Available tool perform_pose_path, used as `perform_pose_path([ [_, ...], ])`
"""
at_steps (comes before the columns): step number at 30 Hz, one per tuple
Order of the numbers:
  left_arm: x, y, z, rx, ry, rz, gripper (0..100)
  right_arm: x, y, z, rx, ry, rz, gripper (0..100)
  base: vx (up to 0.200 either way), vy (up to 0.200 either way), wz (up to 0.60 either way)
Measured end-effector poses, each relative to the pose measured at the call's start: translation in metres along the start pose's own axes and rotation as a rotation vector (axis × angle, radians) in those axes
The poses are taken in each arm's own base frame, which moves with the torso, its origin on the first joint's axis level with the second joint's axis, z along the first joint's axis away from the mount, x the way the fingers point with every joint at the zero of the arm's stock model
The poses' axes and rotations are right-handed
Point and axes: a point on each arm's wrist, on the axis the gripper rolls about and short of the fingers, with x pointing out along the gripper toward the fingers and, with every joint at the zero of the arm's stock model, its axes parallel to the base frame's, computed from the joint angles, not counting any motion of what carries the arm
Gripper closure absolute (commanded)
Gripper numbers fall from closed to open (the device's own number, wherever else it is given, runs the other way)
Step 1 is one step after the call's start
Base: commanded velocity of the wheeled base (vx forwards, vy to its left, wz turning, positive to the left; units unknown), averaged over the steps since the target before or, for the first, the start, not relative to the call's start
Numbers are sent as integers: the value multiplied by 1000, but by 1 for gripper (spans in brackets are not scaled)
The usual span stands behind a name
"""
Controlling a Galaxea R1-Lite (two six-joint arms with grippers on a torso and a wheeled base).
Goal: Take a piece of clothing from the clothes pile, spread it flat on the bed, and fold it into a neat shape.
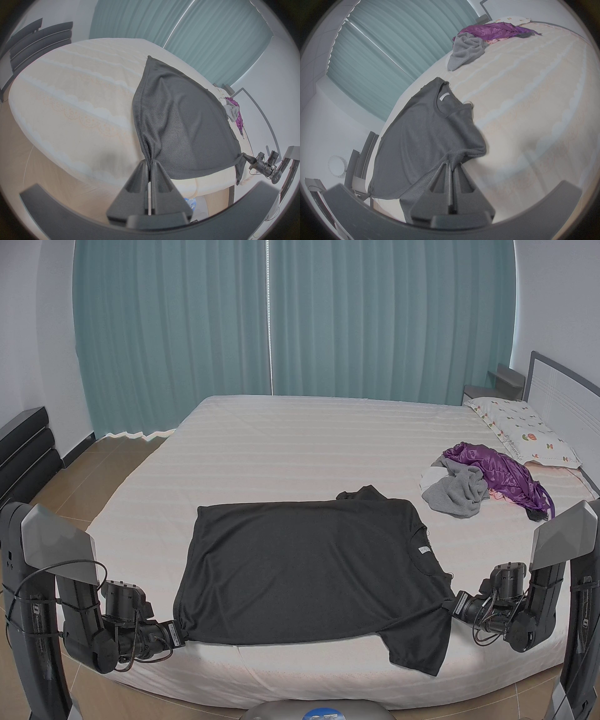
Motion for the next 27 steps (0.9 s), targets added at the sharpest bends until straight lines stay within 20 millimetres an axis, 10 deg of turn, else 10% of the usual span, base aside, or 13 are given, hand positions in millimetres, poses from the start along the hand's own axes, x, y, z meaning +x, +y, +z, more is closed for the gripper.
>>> perform_pose_path([
  [13,0,0,0,0,0,0,100,25,8,21,-4,-44,17,100,0,0,0],
  [14,0,0,0,0,0,1,100,27,8,21,-6,-46,19,0,0,0,0],
  [27,0,0,0,0,1,0,100,21,8,25,15,-50,44,0,0,0,0],
])
